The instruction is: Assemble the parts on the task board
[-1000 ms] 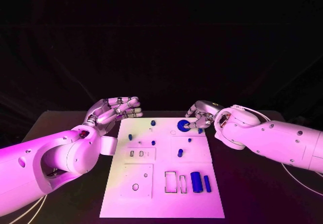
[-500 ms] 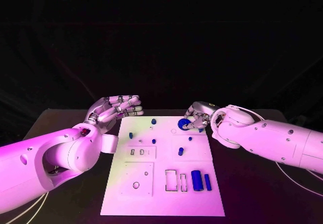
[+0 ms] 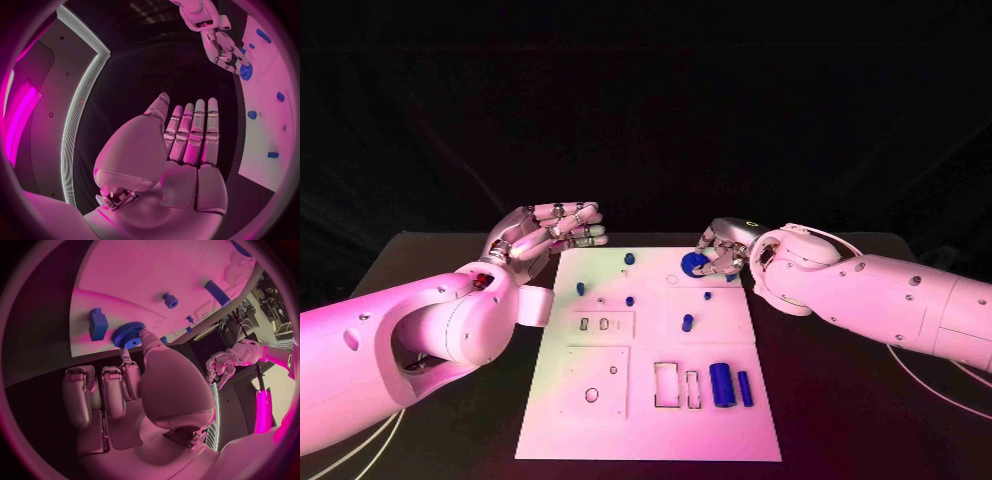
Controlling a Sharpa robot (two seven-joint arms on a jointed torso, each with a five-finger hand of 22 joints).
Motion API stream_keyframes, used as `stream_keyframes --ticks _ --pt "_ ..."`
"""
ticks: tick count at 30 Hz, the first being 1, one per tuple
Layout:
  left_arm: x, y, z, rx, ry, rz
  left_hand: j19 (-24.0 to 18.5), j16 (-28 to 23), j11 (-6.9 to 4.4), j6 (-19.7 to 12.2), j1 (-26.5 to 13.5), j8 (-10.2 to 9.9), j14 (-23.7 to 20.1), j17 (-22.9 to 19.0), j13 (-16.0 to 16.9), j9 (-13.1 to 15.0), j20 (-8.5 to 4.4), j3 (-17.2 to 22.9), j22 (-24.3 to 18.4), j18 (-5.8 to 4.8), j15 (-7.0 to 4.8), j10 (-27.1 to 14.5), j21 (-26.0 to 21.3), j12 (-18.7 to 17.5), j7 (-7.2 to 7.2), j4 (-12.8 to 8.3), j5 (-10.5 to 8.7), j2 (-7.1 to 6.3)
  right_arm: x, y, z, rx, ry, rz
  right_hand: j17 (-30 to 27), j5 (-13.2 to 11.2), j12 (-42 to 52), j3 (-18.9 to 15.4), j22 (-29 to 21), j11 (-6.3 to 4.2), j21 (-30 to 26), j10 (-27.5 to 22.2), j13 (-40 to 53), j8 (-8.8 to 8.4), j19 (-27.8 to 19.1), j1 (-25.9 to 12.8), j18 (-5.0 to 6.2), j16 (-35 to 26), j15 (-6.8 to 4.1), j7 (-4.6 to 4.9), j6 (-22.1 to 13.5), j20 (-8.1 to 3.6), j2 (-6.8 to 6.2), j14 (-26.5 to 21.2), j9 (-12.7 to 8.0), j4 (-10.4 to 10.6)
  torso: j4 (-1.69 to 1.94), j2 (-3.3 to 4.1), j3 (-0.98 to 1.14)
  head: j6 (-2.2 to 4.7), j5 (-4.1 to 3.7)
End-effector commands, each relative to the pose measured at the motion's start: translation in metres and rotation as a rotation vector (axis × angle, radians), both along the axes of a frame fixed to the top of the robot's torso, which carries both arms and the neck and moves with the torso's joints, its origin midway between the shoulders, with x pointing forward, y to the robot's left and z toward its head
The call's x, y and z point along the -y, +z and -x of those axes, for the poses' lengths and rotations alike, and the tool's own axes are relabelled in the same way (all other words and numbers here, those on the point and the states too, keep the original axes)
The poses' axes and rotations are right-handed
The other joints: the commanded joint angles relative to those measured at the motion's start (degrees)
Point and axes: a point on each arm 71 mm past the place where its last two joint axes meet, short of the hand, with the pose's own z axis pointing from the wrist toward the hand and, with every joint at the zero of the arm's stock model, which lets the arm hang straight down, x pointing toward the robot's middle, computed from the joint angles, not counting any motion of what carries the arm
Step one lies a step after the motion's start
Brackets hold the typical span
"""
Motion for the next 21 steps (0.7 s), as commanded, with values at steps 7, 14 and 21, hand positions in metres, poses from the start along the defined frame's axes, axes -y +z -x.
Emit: stream_keyframes --ticks 7,14,21 --pt "0.0015 0.0016 0.0003 0.011 -0.017 0.01 0.0 -0.4 0.36 0.2 -0.3 -0.3 0.0 -0.1 0.0 0.0 0.06 0.3 -0.1 0.18 0.0 0.1 0.1 -0.4 0.33 -0.2 0.04 -0.1 -0.0007 -0.0031 -0.0002 -0.018 0.004 0.025 12.9 -0.7 1.3 1.3 13.2 -0.25 0.4 0.9 6.0 1.04 4.9 1.8 -0.75 0.4 0.27 -0.32 1.6 0.42 1.24 5.5 0.4 -1.1 0.05 0.0 0.02 -0.1 0.07" --pt "0.0009 0.0014 0.0001 0.009 -0.017 0.01 0.0 -0.4 0.36 0.2 -0.3 -0.3 0.0 -0.1 0.0 0.0 0.06 0.3 -0.1 0.18 0.0 0.1 0.1 -0.4 0.33 -0.2 0.04 -0.1 -0.0018 -0.0028 0.0001 -0.006 0.006 0.018 13.0 -2.8 2.5 3.7 13.6 -1.61 0.6 2.0 7.4 3.06 5.1 2.5 -0.84 0.4 -0.82 -1.98 6.4 -0.38 2.89 5.5 1.5 -1.7 -0.02 0.01 0.0 -0.09 0.05" --pt "-0.0007 0.0016 -0.0003 0.014 -0.009 0.008 -0.1 -0.5 0.39 0.3 -0.4 -0.3 0.0 -0.1 0.0 0.0 0.09 0.3 -0.1 0.18 0.02 0.1 0.1 -0.4 0.39 -0.1 0.01 -0.09 -0.0022 0.0011 0.0006 0.044 -0.006 -0.01 13.0 -3.7 3.3 4.8 13.8 -2.29 0.8 2.8 8.2 3.33 5.3 2.0 -0.91 0.4 -1.49 -2.71 7.8 -1.09 3.33 5.5 1.9 -1.8 0.07 0.01 0.04 0.04 0.0"
